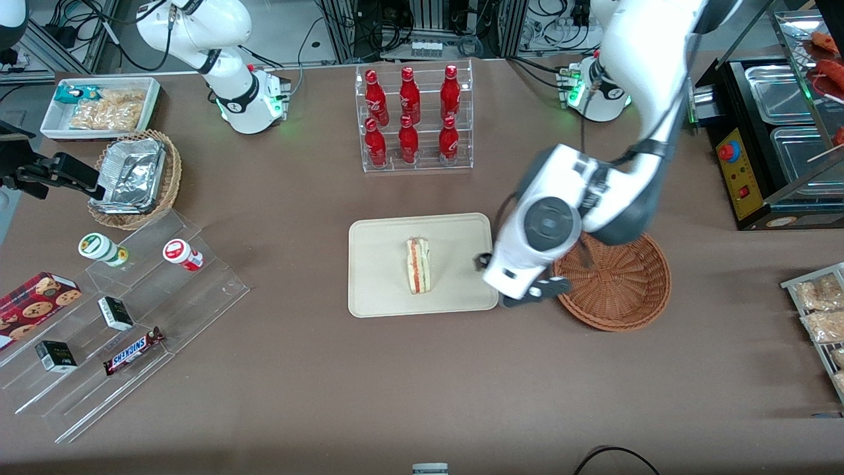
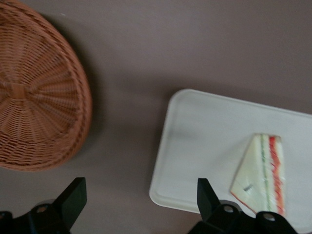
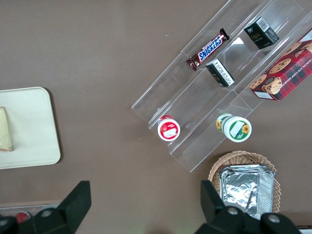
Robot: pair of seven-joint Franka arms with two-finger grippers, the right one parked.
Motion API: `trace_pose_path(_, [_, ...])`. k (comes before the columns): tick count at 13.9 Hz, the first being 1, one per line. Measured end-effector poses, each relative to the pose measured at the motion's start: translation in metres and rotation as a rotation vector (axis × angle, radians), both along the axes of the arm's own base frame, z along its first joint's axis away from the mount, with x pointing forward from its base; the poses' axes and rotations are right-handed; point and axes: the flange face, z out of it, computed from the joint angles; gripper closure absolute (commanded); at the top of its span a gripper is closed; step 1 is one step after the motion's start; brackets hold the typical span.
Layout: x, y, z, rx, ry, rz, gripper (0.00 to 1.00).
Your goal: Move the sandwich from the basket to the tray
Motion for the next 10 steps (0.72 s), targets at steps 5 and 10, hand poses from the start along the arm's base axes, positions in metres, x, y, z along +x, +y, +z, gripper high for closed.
trace_pose_path(5, [0.005, 0.095, 0.03, -0.018, 0.005, -0.048, 0.0])
trace_pose_path(10, [-0.015, 0.157, 0.064, -0.01, -0.019, -0.088, 0.0])
